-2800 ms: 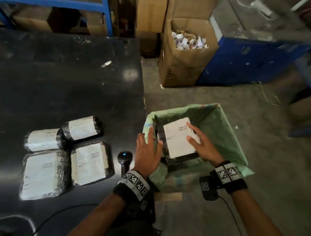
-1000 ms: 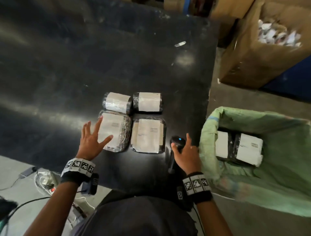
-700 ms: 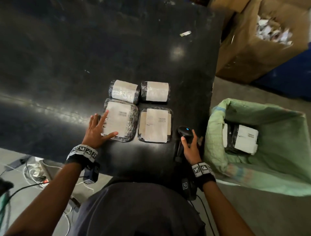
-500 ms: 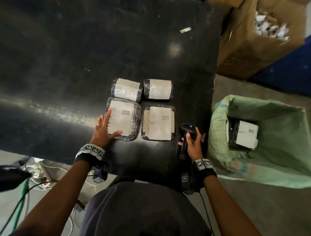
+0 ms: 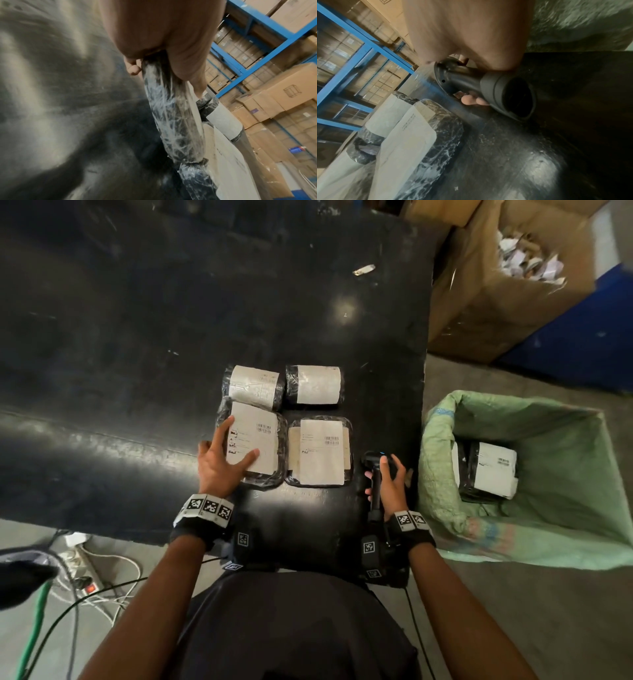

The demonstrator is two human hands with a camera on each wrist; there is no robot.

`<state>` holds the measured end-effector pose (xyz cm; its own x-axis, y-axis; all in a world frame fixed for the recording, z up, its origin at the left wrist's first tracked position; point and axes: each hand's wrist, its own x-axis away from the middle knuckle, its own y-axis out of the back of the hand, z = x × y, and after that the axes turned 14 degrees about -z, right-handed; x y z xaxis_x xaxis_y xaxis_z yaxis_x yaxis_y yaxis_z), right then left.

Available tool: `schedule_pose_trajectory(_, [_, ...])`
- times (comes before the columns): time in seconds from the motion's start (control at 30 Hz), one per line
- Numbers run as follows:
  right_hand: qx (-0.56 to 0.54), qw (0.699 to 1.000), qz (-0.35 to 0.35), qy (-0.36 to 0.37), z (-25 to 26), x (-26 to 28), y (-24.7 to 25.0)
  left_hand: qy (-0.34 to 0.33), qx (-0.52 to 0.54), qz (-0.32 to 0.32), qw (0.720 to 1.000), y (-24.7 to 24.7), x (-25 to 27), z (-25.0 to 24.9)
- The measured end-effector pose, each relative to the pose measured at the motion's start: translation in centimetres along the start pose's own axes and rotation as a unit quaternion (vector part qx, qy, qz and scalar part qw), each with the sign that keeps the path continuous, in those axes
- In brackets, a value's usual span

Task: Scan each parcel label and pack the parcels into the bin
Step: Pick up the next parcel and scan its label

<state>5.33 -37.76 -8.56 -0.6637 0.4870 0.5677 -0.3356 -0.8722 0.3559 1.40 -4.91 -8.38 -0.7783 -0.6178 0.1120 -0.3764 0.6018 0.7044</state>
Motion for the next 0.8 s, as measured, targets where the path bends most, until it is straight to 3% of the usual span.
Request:
schedule_pose_trajectory(0.17, [0.045, 0.998, -0.009, 0.049, 0.3, 0.1, 0.3, 0.019, 0.018, -0.016, 1.0, -0.4, 0.3, 0.1])
schedule_pose_trajectory(0.4, [0.049, 0.989, 0.069, 0.12, 5.1, 3.6, 1.8, 0.007, 0.035, -0.083, 0.996, 0.7, 0.3, -1.5])
schedule_pose_trajectory(0.6, [-0.069, 0.976, 0.17, 0.116, 11.2, 9.0, 2.1, -0.083, 0.095, -0.164, 0.978, 1.2, 1.8, -7.2])
schedule_pose_trajectory(0.8, [-0.121, 0.964, 0.194, 0.134, 14.9, 12.4, 2.2, -0.148, 0.175, -0.18, 0.956, -0.1, 3.1, -11.1])
